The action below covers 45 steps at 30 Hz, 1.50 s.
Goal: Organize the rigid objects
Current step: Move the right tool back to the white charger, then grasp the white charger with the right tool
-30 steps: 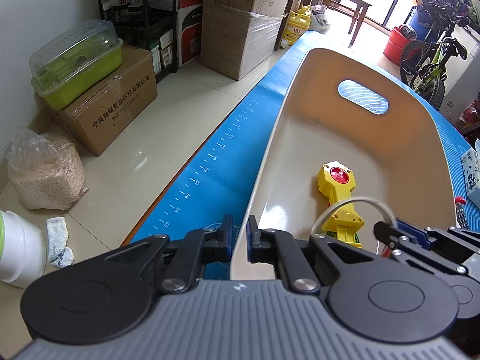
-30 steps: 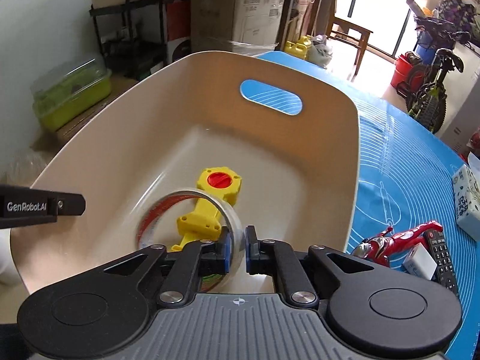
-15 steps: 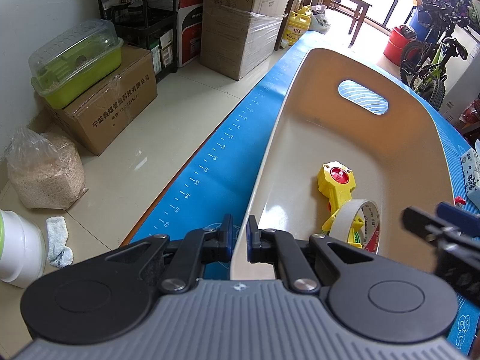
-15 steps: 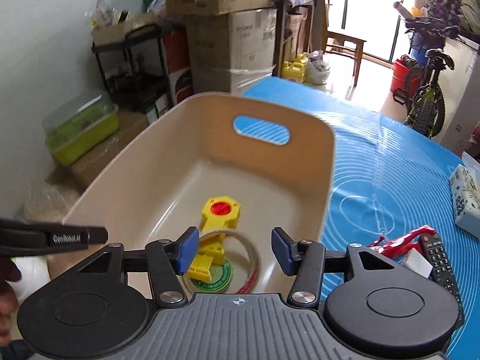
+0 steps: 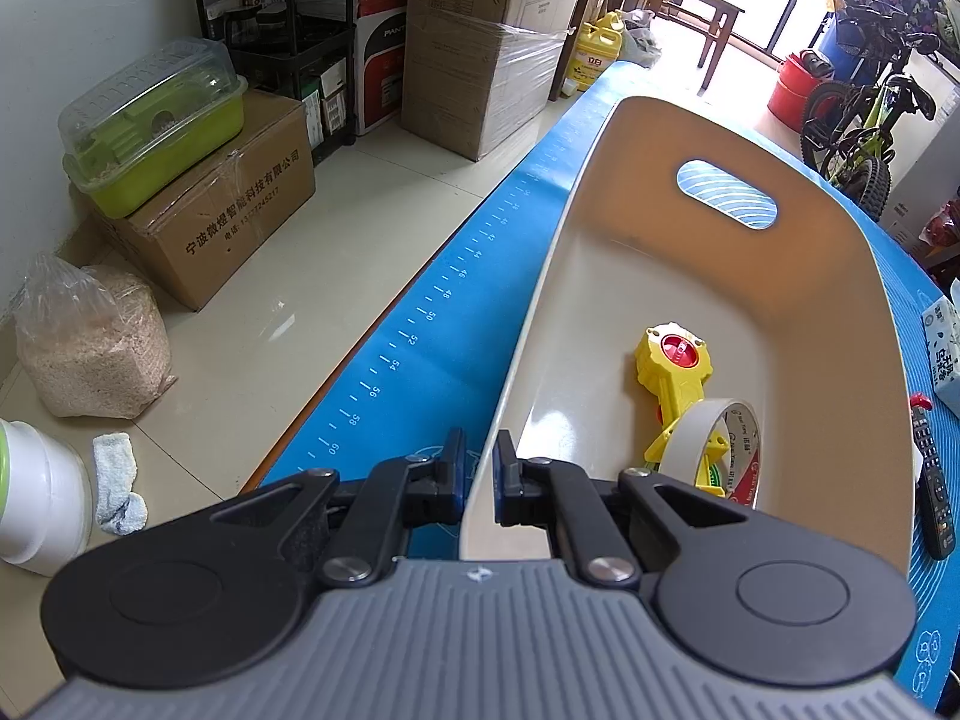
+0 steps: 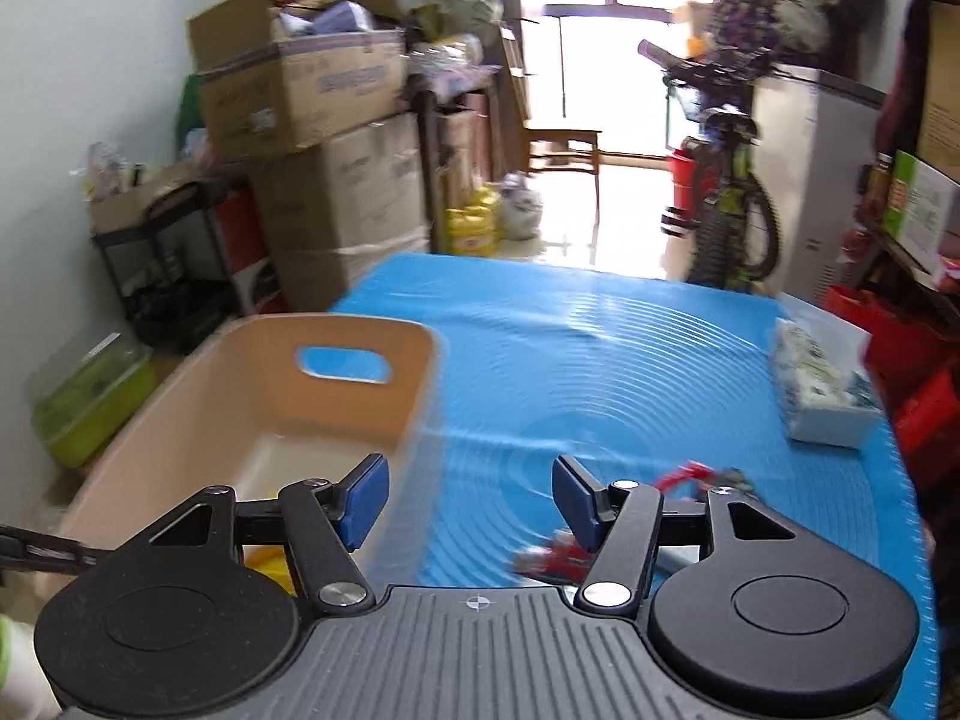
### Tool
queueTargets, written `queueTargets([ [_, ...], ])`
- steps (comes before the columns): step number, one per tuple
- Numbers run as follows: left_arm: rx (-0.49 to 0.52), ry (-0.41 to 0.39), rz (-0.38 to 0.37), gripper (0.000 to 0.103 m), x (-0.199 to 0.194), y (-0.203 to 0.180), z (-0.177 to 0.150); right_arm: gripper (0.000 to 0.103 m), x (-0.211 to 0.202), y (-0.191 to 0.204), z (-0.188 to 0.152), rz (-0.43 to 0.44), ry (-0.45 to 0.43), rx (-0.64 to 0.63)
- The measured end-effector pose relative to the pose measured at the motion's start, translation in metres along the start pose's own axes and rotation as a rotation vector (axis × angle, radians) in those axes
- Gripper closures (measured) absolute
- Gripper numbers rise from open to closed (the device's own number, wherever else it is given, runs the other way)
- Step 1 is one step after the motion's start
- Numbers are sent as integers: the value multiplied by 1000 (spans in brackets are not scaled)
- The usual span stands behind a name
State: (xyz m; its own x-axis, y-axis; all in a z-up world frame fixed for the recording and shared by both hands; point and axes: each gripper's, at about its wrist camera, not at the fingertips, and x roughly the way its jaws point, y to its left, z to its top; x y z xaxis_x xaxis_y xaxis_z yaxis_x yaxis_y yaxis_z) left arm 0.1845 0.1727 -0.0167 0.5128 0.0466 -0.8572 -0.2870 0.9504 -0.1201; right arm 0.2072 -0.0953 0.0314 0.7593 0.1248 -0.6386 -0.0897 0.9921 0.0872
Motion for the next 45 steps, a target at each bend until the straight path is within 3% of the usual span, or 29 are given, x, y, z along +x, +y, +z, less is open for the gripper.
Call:
queueTargets([
  [10,-3,0,4,92,0,-1,0,33,42,-39,-45,-38,87,38],
  [25,-3,0,5,92,0,-2,0,30,91,-19,-78,-44,195,77],
  [32,-2,0,4,92,0,-2,0,32,100,-10,-82,-101,159,71],
  [37,-3,0,3,92,0,-2,1,46,95,-6,-89,-134,111,72],
  [45,-3,1,3,92,0,-2,1,52,86,-6,-97,-143,77,54],
])
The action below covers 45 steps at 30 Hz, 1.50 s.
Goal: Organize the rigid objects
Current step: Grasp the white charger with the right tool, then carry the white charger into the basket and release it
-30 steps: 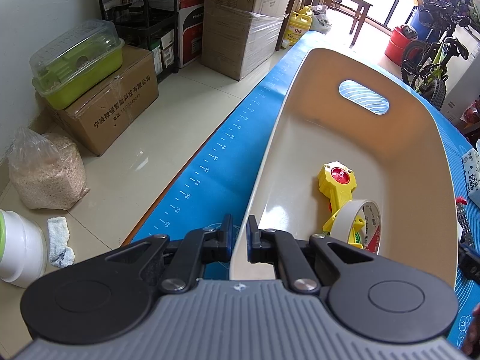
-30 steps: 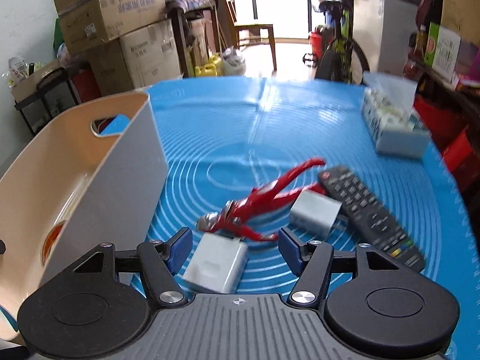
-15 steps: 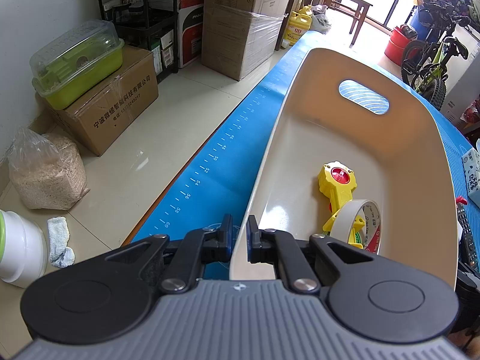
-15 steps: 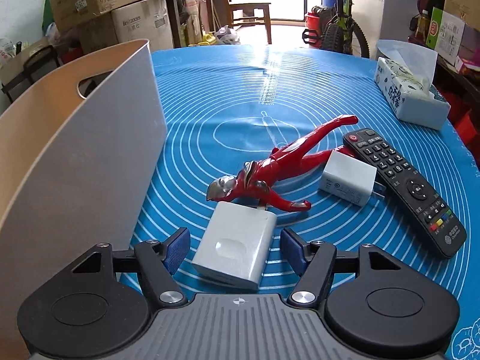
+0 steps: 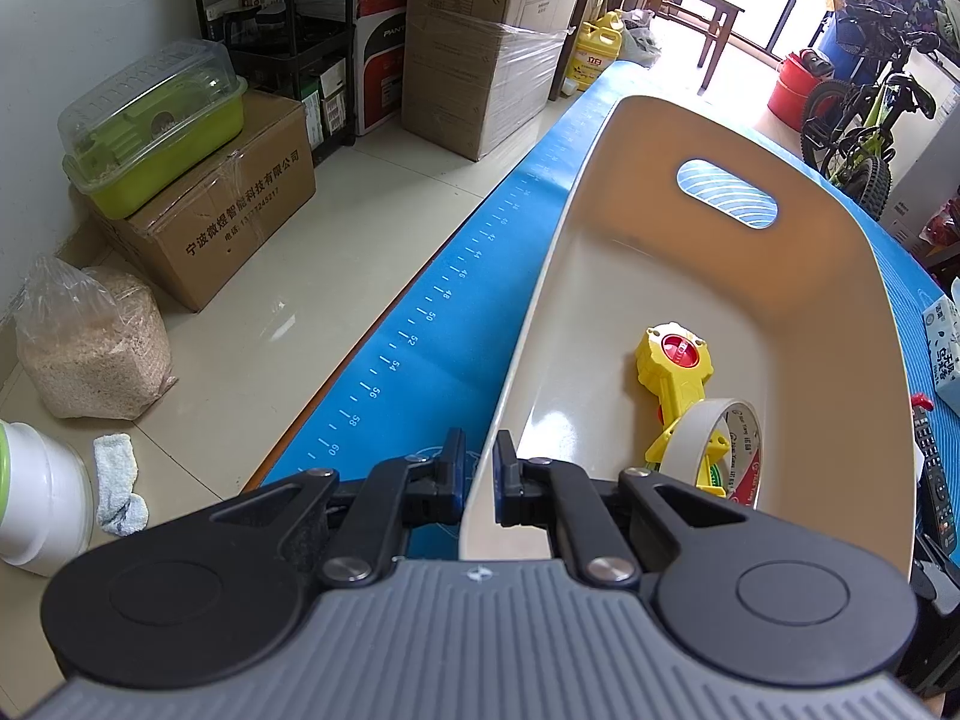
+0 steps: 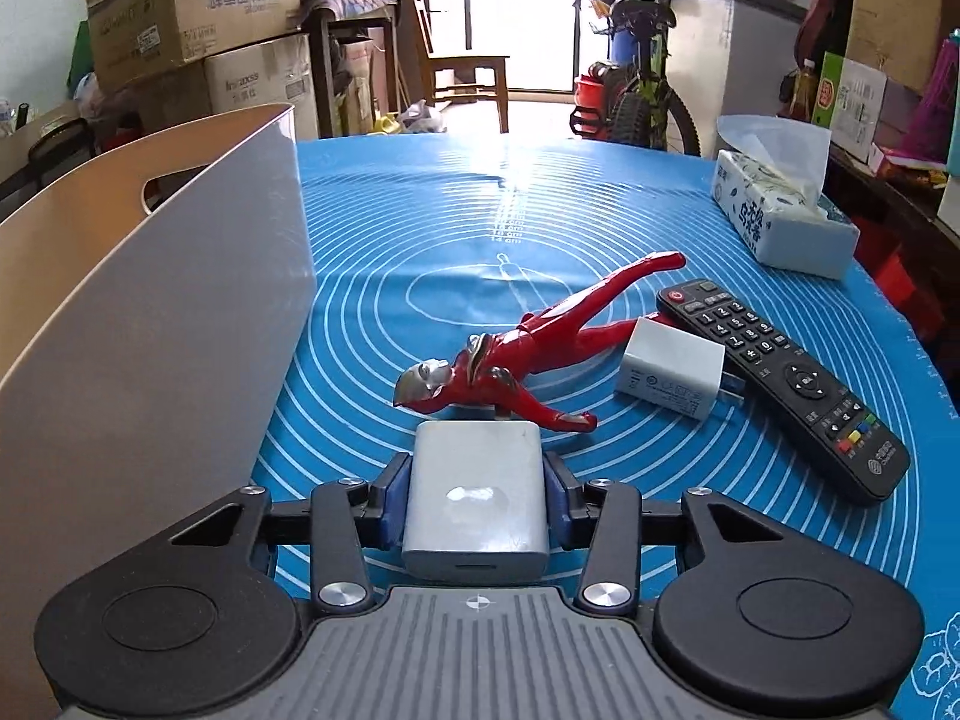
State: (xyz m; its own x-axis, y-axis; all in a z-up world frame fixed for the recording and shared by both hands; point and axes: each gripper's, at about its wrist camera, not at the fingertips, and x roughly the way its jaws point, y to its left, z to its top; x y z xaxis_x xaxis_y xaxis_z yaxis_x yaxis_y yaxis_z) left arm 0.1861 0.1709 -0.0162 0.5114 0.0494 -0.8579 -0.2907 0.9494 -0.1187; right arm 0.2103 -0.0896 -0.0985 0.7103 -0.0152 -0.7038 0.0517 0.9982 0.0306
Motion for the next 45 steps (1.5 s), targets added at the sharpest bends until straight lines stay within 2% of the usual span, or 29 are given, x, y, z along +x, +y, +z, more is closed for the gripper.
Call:
queueTargets([
  [10,-1,0,-1,92,0,0,0,52,-21,-13,-8,10,11,11],
  [15,-2,1,0,92,0,0,0,52,-42,-19,4,38,-25,33],
  [20,-1,1,1,92,1,0,0,52,-70,-16,27,84,-105,33],
  [27,-3,1,0,92,1,0,0,52,-105,12,67,180,-201,-2],
  [32,-3,1,0,92,1,0,0,52,-114,50,85,257,-214,-76],
  [38,-3,2,-1,92,2,0,0,52,-103,91,85,312,-155,-144],
  [45,-4,2,-3,92,2,-1,-1,52,-79,118,79,310,-53,-203],
])
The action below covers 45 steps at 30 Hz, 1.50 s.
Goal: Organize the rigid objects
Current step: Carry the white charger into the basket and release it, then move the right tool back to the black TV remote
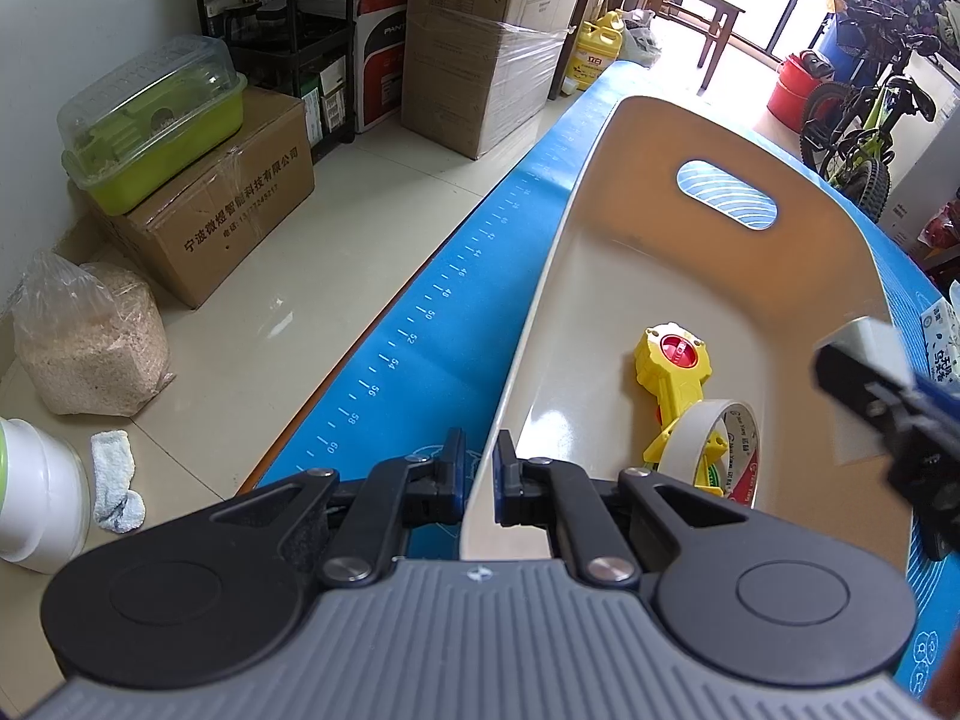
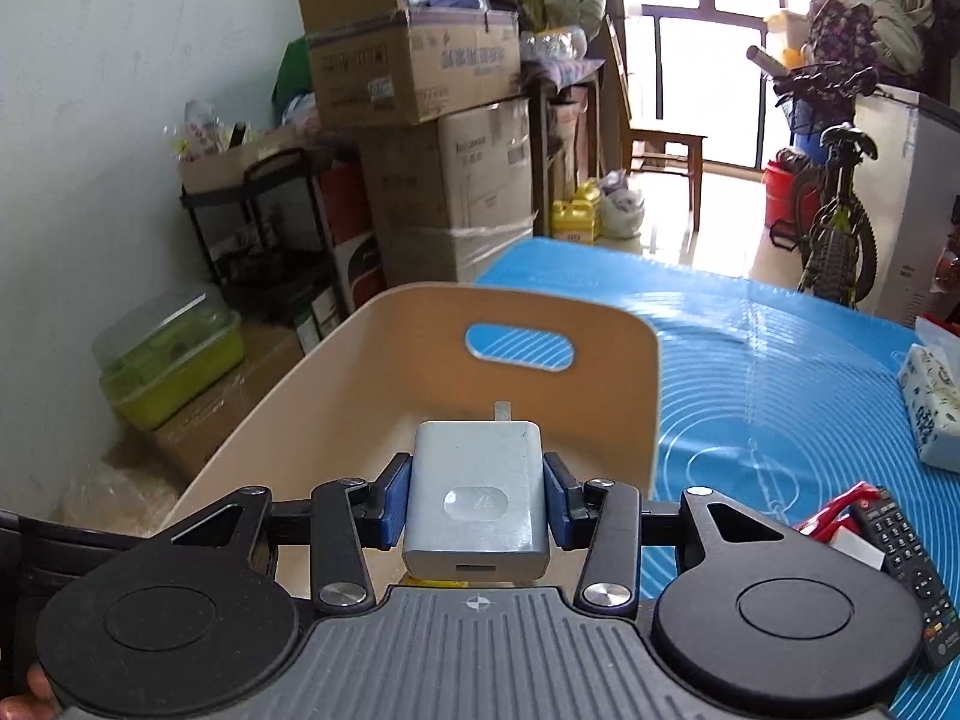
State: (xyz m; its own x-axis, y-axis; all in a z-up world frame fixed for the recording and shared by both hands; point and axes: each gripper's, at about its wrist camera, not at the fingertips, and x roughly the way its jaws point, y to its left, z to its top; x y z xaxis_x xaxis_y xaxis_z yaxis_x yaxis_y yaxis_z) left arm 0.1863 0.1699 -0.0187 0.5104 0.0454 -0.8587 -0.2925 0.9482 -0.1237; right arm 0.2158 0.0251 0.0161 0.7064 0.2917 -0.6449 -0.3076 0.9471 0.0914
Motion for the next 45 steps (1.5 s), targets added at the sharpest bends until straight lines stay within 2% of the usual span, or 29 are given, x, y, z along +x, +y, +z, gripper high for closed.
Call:
queueTargets([
  [9,1,0,0,93,0,0,0,52,31,13,-13,-23,168,-67],
  [12,3,0,4,93,0,-1,0,52,37,22,-14,-42,212,-136],
  [17,2,1,2,93,0,-1,0,52,53,29,-17,-38,299,-152],
  [21,3,1,2,93,0,-1,0,52,56,30,-16,-36,330,-153],
  [25,2,1,0,93,0,0,0,51,52,26,-15,-11,308,-129],
  [26,2,0,0,93,0,0,0,44,49,23,-13,-1,294,-115],
  [30,0,1,-1,93,-1,0,0,41,34,15,-10,45,248,-74],
  [33,-1,2,0,93,-1,0,0,35,17,8,-4,69,194,-41],
  [38,-1,2,0,93,-1,0,0,32,-14,-20,5,49,102,8],
  [45,-2,2,0,93,-1,0,0,30,-37,-88,6,-78,27,104],
])
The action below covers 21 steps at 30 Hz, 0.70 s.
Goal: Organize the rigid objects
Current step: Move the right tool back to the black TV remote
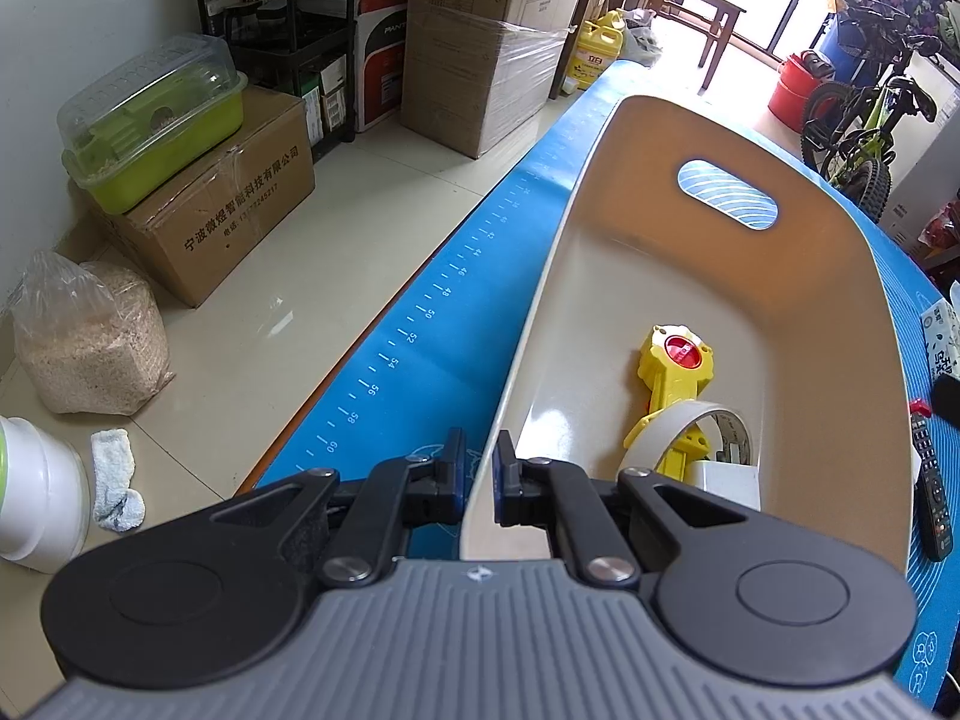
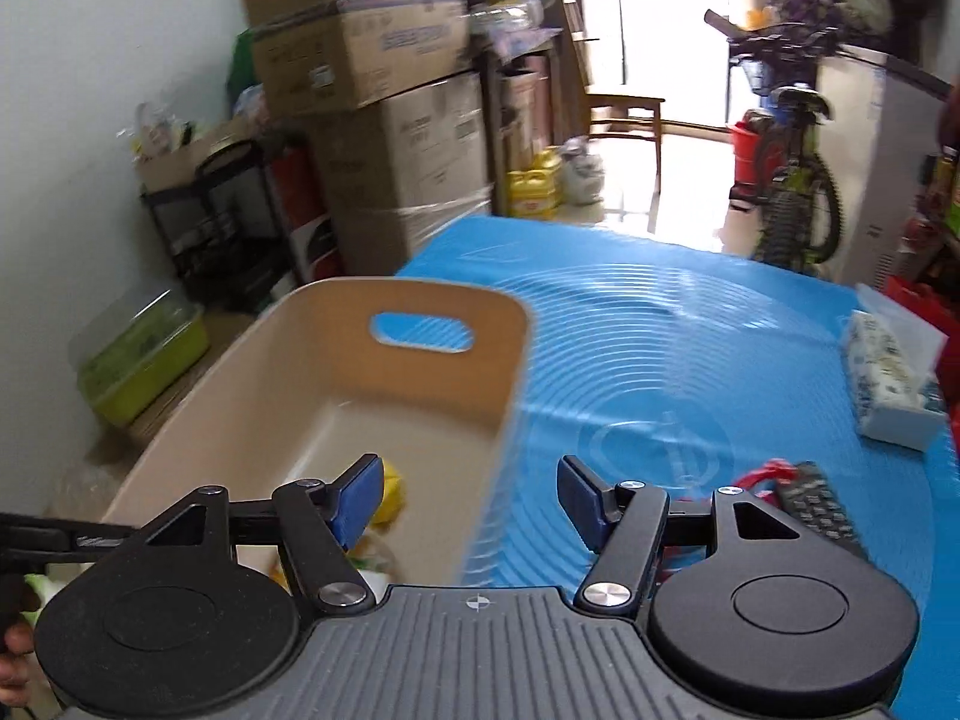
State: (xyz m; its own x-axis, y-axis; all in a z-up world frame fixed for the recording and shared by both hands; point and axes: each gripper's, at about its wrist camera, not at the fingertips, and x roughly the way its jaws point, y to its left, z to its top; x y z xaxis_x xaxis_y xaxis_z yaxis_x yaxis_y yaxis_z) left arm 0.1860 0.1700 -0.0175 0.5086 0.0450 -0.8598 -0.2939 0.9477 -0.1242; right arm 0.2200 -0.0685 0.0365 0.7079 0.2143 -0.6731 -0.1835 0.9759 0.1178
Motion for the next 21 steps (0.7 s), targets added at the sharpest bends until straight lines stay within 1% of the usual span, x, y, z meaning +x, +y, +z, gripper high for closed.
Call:
queueTargets([
  [4,1,0,-1,92,0,0,0,30,3,-40,-8,-79,16,26],
  [6,1,0,-1,92,0,0,0,28,3,-58,-13,-112,26,23],
  [11,0,0,0,92,0,0,0,26,9,-103,-25,-175,60,17],
  [16,3,-2,9,92,0,0,0,26,17,-137,-34,-226,92,-29],
  [21,2,0,15,92,0,0,1,26,35,-159,-45,-239,151,-85],
])
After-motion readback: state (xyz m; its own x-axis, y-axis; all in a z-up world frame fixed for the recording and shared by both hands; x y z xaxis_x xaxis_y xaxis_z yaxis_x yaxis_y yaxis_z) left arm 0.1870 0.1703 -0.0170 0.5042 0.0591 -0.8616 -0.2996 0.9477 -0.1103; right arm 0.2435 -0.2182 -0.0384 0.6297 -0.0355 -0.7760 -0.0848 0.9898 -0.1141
